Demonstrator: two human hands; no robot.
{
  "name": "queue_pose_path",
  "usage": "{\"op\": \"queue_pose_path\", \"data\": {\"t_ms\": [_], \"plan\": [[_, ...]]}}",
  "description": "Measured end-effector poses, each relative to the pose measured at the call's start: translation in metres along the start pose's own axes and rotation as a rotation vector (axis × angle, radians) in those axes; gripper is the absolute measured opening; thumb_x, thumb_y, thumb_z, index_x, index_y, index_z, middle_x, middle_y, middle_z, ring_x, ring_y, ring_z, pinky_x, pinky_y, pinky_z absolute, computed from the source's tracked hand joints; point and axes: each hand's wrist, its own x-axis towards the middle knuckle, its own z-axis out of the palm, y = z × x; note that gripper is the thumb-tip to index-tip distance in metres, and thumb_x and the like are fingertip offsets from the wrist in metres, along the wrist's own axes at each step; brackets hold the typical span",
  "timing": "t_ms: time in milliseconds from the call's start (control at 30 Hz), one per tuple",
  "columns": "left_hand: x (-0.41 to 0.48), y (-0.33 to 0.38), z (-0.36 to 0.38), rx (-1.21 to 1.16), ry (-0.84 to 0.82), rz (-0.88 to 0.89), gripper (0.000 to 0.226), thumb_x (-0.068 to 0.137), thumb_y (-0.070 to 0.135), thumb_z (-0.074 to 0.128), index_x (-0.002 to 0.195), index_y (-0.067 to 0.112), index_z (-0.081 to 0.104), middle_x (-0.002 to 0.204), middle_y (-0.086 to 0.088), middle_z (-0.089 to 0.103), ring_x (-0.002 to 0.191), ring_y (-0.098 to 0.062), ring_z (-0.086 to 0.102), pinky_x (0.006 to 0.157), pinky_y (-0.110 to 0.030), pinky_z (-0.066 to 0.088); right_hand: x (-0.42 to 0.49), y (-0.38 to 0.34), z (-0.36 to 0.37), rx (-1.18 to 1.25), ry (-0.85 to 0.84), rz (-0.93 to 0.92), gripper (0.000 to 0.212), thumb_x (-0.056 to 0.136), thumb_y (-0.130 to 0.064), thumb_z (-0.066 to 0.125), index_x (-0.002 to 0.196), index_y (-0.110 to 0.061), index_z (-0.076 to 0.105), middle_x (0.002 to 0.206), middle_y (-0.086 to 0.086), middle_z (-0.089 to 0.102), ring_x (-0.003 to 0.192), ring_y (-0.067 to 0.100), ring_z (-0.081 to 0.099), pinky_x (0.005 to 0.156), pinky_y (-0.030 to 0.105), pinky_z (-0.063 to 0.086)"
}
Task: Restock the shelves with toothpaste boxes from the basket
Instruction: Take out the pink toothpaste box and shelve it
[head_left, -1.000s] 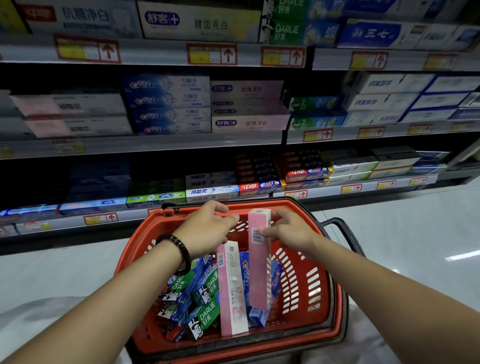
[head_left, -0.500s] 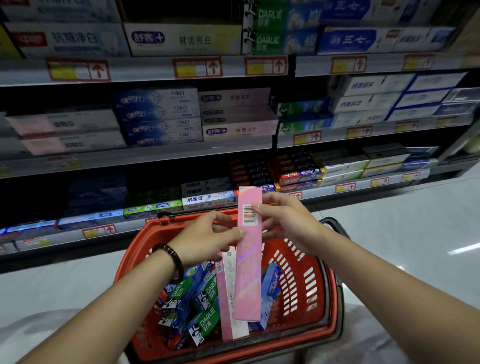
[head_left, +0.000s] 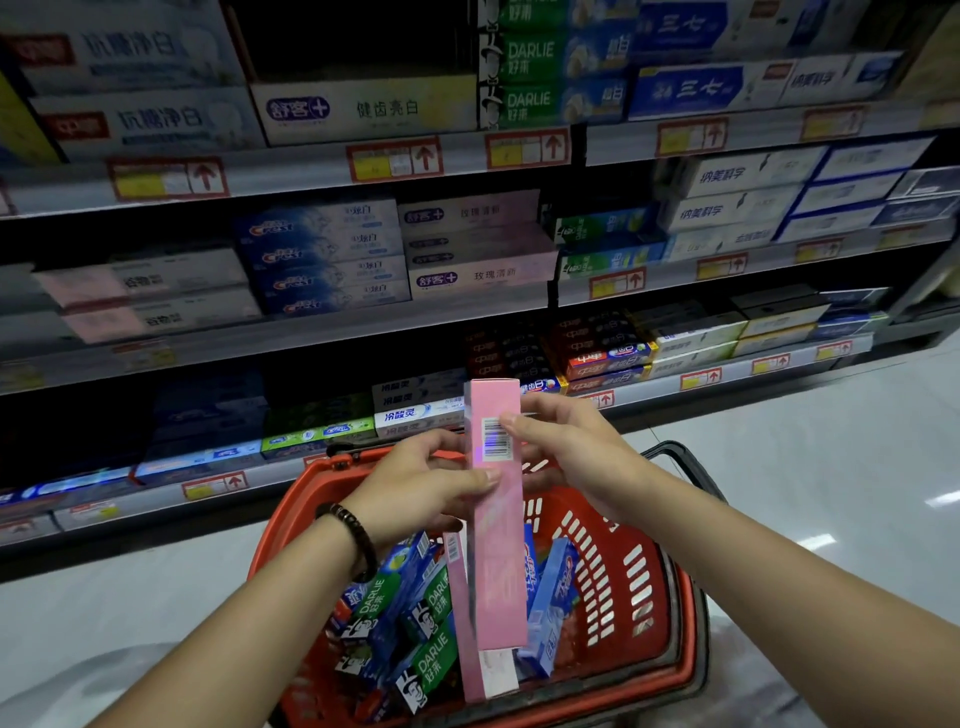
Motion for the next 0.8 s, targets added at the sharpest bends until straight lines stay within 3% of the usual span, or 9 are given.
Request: {"op": "queue_pose_path", "data": {"t_ms": [133, 267, 333, 400, 467, 567, 667, 800], "plan": [[0.004, -0.002, -0.002, -0.028, 0.046, 0.003, 0.039, 0.09, 0.013, 0.08, 0.123, 0.01, 0.06, 0.099, -0.012, 0.08, 0.076, -0.023, 0.075, 0.061, -0.033, 0.058, 0.002, 0.001, 0.004, 0.018, -0.007, -0.001, 0.03, 0.103, -0.028, 0.067, 0.128, -0.013, 0.068, 0.119, 0.013, 0.077, 0.106, 0.032, 0.077, 0.087, 0.048, 0.065], [0.005, -0.001, -0.004, -0.091, 0.095, 0.005, 0.038, 0.092, 0.014, 0.078, 0.125, 0.011, 0.059, 0.096, -0.012, 0.08, 0.074, -0.027, 0.076, 0.062, -0.032, 0.056, 0.005, 0.002, 0.006, 0.022, -0.005, 0.003, 0.042, 0.097, -0.032, 0.076, 0.134, -0.016, 0.066, 0.123, 0.014, 0.076, 0.109, 0.036, 0.076, 0.096, 0.053, 0.06], [0.004, 0.002, -0.003, -0.137, 0.145, 0.019, 0.034, 0.094, 0.012, 0.076, 0.123, 0.009, 0.059, 0.082, -0.007, 0.077, 0.052, -0.015, 0.068, 0.049, -0.024, 0.051, 0.007, 0.005, 0.006, 0.017, -0.001, 0.015, 0.057, 0.087, -0.039, 0.082, 0.136, -0.017, 0.064, 0.123, 0.012, 0.076, 0.109, 0.035, 0.076, 0.098, 0.056, 0.059], [0.004, 0.005, -0.005, -0.193, 0.218, 0.038, 0.032, 0.094, 0.01, 0.075, 0.12, 0.005, 0.059, 0.083, -0.009, 0.072, 0.04, -0.007, 0.058, 0.039, -0.017, 0.043, 0.008, 0.008, 0.005, -0.017, -0.017, 0.023, 0.065, 0.08, -0.043, 0.085, 0.137, -0.018, 0.064, 0.12, 0.011, 0.077, 0.109, 0.033, 0.076, 0.099, 0.056, 0.059], [0.007, 0.006, -0.008, -0.234, 0.293, 0.064, 0.038, 0.09, 0.018, 0.081, 0.119, 0.005, 0.06, 0.099, -0.015, 0.075, 0.05, -0.013, 0.067, 0.047, -0.024, 0.054, 0.008, 0.01, 0.005, -0.046, -0.039, 0.037, 0.064, 0.079, -0.041, 0.087, 0.135, -0.02, 0.064, 0.113, 0.007, 0.079, 0.106, 0.027, 0.076, 0.096, 0.051, 0.06], [0.008, 0.007, -0.014, -0.302, 0.37, 0.063, 0.044, 0.087, 0.025, 0.083, 0.12, 0.008, 0.06, 0.11, -0.019, 0.077, 0.08, -0.035, 0.078, 0.075, -0.05, 0.065, 0.005, 0.009, 0.005, -0.069, -0.066, 0.066, 0.056, 0.082, -0.031, 0.089, 0.133, -0.024, 0.065, 0.111, 0.005, 0.079, 0.099, 0.017, 0.075, 0.083, 0.039, 0.057], [0.007, 0.012, -0.018, -0.383, 0.412, 0.059, 0.045, 0.089, 0.025, 0.082, 0.123, 0.006, 0.059, 0.108, -0.018, 0.077, 0.084, -0.036, 0.078, 0.071, -0.046, 0.065, 0.003, 0.008, 0.005, -0.08, -0.084, 0.074, 0.062, 0.077, -0.027, 0.091, 0.132, -0.023, 0.064, 0.113, 0.007, 0.079, 0.097, 0.018, 0.077, 0.078, 0.034, 0.058], [0.004, 0.014, -0.023, -0.41, 0.456, 0.06, 0.045, 0.088, 0.032, 0.082, 0.12, 0.007, 0.063, 0.106, -0.014, 0.078, 0.084, -0.031, 0.079, 0.067, -0.039, 0.063, 0.001, 0.008, 0.003, -0.164, -0.104, 0.019, 0.058, 0.08, -0.015, 0.093, 0.131, -0.026, 0.066, 0.118, 0.008, 0.078, 0.107, 0.021, 0.077, 0.093, 0.042, 0.063]]}}
